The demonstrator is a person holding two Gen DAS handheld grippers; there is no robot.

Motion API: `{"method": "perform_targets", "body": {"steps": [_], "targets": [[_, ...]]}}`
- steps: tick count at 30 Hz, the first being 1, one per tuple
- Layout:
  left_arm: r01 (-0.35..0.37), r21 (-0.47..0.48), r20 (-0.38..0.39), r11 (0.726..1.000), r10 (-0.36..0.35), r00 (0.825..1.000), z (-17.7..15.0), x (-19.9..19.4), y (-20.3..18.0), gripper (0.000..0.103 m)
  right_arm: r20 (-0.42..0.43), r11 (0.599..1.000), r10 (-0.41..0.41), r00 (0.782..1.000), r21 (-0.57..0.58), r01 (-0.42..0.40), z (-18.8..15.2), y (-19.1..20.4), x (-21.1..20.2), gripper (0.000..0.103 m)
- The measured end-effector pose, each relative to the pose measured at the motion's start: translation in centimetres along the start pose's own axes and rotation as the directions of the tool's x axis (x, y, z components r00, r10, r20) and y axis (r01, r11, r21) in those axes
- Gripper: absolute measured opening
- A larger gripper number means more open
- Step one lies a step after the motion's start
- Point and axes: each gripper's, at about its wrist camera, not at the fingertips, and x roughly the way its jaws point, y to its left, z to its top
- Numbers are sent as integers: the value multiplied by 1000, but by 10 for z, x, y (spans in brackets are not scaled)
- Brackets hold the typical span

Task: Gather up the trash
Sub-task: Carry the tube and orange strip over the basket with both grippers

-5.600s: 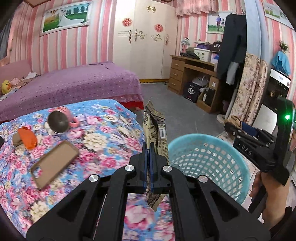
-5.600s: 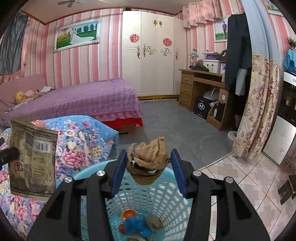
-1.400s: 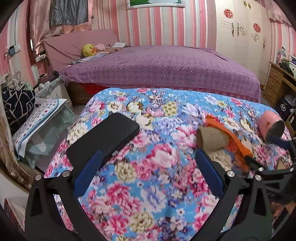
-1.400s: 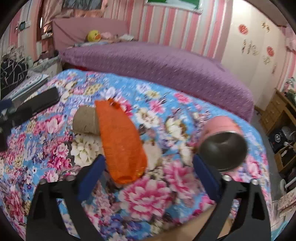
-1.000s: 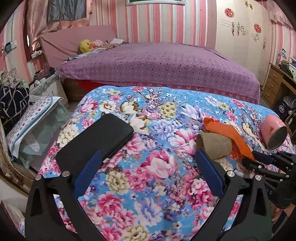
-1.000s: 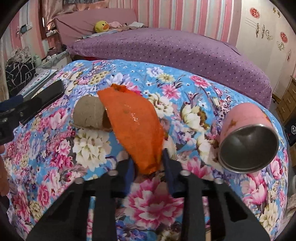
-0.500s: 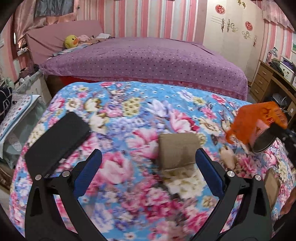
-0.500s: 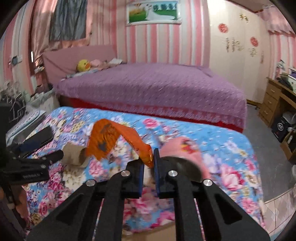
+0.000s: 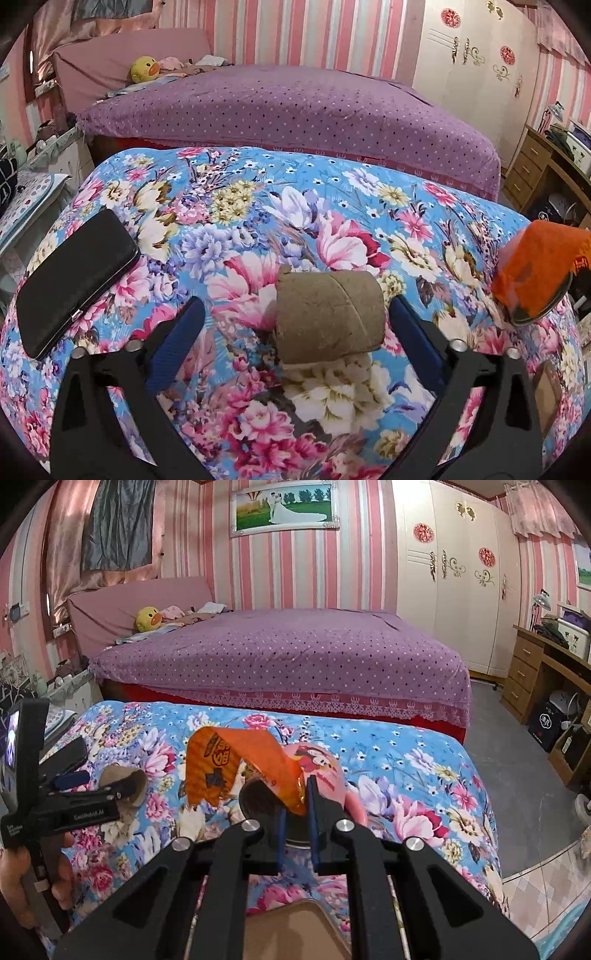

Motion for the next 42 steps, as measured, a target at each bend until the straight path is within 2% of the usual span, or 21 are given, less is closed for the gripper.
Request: {"method": "perform_targets", "body": {"steps": [1,3,4,9,18,26,31,37,42], "targets": [[13,-3,-5,1000,-13,1000,1,2,1,79,0,1000,0,1000,-3,0,-1,-1,-1,10],[69,-7,-19,998,-69,997,0,4,2,54,-1,1000,1,1000,-4,-1,-2,-1,-2,10],[85,-4,-23,996,-85,996,0,4,1,53,0,1000,0,1000,-5,0,-2,-1,-3,10],[78,35,8,996,-79,997,-2,-7,-7,53,0,1000,-10,1000,-8,10,-5,-3,-10,10],[102,9,64,995,-102,993,-7,-47,-3,53,18,999,-36,999,-7,36,-13,-11,-40,10],[140,68,137,988,-148,979,-23,-103,-23,53,40,997,-81,996,20,81,-27,-37,-87,10],[174,105,176,979,-191,966,-41,-133,-54,53,42,990,-124,991,77,121,-43,-74,-126,10],[218,191,165,957,-251,954,-66,-161,-112,53,39,973,-206,978,111,201,-63,-123,-174,10],[305,259,156,916,-352,923,-89,-191,-174,53,27,953,-274,961,145,268,-85,-169,-219,10]]}}
